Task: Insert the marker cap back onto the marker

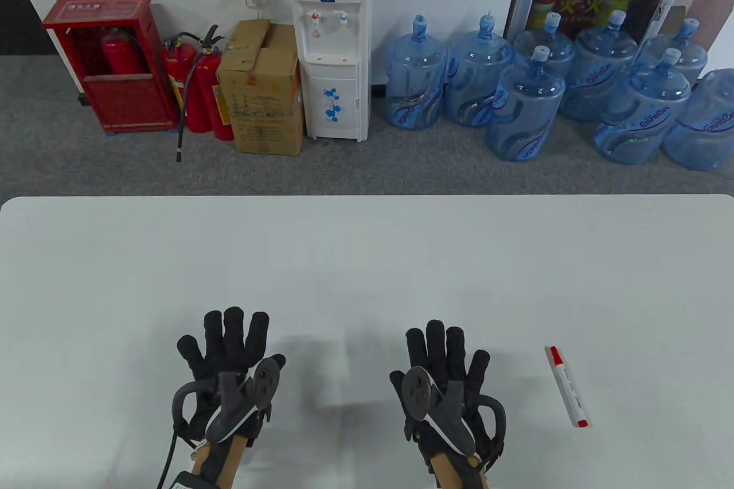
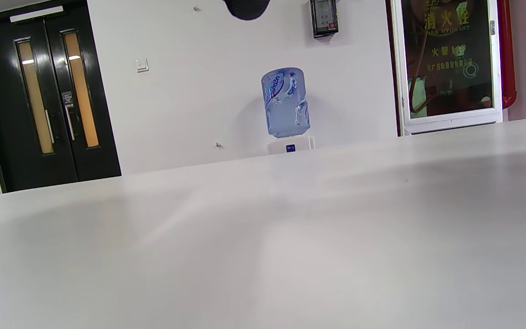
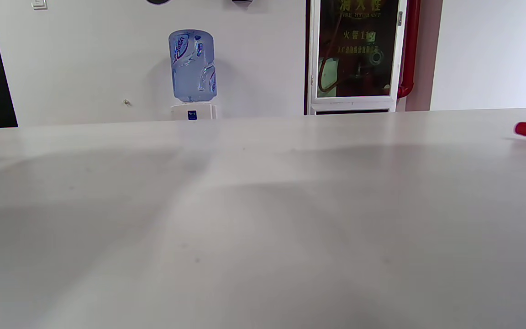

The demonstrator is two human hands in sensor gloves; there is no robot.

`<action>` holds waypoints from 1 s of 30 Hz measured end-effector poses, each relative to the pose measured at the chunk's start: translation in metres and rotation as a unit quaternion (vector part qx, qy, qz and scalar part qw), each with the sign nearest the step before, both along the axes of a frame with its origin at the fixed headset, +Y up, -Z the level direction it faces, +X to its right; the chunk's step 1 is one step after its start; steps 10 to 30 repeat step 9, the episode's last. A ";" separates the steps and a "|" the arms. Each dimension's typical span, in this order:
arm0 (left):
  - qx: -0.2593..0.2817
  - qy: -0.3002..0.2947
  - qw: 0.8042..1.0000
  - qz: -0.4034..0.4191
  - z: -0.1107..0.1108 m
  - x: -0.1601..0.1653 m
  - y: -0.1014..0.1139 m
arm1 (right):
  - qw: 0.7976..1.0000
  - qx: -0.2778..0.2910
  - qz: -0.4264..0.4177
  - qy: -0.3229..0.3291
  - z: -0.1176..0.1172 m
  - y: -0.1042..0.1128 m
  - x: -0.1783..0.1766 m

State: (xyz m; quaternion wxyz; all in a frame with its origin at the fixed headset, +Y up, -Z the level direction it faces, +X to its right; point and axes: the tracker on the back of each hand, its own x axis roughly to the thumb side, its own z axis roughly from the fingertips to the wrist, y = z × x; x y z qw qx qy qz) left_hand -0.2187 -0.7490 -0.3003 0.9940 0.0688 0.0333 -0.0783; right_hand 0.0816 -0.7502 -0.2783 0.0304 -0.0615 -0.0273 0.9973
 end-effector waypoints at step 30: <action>-0.005 0.000 1.000 -0.001 0.000 0.001 0.000 | 1.000 -0.006 -0.001 0.002 0.000 0.001 0.000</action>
